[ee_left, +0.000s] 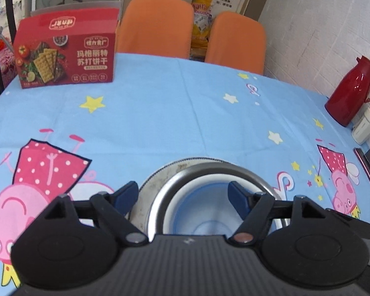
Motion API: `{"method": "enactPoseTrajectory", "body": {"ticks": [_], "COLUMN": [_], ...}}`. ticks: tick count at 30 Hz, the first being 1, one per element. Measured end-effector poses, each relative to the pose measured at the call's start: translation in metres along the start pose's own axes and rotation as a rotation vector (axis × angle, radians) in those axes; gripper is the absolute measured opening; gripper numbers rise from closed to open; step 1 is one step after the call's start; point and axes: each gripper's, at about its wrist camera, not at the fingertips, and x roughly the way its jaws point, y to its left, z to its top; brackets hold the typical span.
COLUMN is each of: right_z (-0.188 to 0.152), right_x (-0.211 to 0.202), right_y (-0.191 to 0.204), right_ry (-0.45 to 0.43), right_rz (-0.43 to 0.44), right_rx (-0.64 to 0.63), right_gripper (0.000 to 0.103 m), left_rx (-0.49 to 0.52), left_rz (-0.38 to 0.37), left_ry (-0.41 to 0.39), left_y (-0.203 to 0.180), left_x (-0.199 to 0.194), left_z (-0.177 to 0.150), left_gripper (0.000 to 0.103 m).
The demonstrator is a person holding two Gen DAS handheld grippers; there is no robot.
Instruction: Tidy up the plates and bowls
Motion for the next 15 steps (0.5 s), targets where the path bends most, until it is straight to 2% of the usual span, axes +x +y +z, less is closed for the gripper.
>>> {"method": "enactPoseTrajectory", "body": {"ticks": [7, 9, 11, 13, 15], "right_z": [0.006, 0.008, 0.012, 0.013, 0.008], "right_x": [-0.034, -0.043, -0.052, -0.063, -0.072], "right_y": [-0.024, -0.035, -0.047, -0.059, -0.069], "right_ry": [-0.107, -0.140, -0.182, -0.247, -0.309], "right_rz": [-0.100, -0.151, -0.207, -0.257, -0.308], "right_rx": [0.030, 0.044, 0.044, 0.056, 0.093], "right_gripper": [0.066, 0.066, 0.066, 0.066, 0.066], "left_rx": [-0.006, -0.002, -0.010, -0.021, -0.011], "left_rz": [0.046, 0.061, 0.075, 0.085, 0.098], "left_ry": [-0.089, -0.124, -0.180, -0.236, -0.260], "left_y": [-0.024, -0.035, -0.046, -0.057, -0.070], "left_x": [-0.027, -0.035, -0.044, -0.053, -0.059], "left_z": [-0.008, -0.012, -0.020, -0.030, -0.041], "left_gripper": [0.080, 0.087, 0.103, 0.103, 0.103]}}
